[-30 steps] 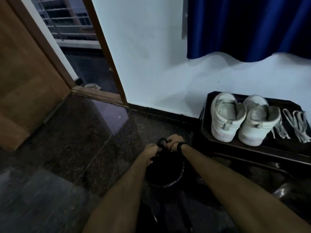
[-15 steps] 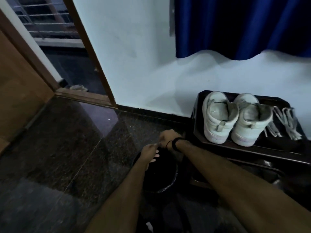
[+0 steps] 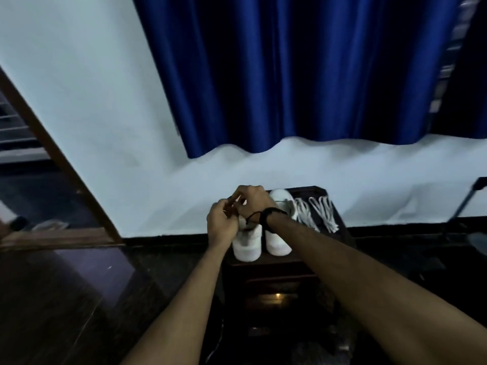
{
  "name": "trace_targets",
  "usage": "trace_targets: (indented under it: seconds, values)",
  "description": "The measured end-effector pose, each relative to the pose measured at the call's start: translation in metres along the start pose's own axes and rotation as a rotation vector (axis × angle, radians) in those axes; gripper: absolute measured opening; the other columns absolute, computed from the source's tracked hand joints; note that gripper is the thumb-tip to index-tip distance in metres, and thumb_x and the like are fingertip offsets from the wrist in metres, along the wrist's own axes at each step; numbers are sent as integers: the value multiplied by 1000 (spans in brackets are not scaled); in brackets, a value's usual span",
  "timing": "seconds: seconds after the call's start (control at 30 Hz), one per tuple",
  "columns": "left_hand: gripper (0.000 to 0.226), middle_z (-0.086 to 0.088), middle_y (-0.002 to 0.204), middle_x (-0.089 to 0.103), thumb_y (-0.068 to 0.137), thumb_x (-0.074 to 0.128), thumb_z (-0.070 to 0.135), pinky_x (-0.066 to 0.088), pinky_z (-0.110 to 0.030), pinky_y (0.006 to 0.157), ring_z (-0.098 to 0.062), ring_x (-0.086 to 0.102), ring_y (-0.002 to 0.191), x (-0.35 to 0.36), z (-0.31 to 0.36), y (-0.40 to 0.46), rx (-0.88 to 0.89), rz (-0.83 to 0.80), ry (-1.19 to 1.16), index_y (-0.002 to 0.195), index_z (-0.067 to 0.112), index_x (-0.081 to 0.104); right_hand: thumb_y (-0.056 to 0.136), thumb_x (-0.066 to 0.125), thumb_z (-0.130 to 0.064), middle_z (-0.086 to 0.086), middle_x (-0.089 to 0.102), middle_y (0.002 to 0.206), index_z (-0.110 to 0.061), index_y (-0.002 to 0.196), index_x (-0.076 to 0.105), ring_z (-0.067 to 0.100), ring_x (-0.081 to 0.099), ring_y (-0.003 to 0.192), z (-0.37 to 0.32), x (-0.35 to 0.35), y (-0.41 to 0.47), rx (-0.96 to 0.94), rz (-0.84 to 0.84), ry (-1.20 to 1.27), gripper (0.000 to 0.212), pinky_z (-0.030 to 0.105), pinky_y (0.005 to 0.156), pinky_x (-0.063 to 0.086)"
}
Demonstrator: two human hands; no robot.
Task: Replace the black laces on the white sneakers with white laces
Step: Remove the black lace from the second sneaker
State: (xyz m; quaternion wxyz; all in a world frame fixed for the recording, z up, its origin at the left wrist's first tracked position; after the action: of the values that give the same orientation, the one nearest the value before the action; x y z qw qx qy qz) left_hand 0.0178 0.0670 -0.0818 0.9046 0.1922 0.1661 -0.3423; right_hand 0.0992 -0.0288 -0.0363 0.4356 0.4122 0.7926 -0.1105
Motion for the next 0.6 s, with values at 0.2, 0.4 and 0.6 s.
trace_targets:
  seconds: [0.2,0.4,0.6]
  values:
    - [14,13,83,66,78,61,38,52,-30,70,-7,63,81,69,80,-21,318,-96,242,87,30,66,81,61,-26,11,71,97,-16,93,66,30,66,92,106,-74,-36,268,249,30,16,31,73,52]
    - [50,0,112,68,85,52,44,38,-37,91,-24,60,107,136,70,-56,518,-334,811,132,27,50,81,60,-24,12,64,113,-12,108,63,31,61,108,182,-66,-64,457,158,-122,30,35,84,52]
    - [58,-9,117,67,91,49,35,21,-41,109,-29,55,117,141,74,-64,411,-220,929,146,20,37,82,64,-28,14,43,130,-12,128,46,33,51,119,189,-31,-55,382,-16,-230,52,45,91,51]
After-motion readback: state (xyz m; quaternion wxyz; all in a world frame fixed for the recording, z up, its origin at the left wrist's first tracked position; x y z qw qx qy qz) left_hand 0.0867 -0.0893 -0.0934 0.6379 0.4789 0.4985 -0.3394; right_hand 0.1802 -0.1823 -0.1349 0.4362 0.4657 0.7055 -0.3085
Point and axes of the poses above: each hand's wrist, its own y-axis towards the middle knuckle, its own x-axis out of the palm, z = x × y, the point moved 8 cm from there along y, towards the middle knuckle
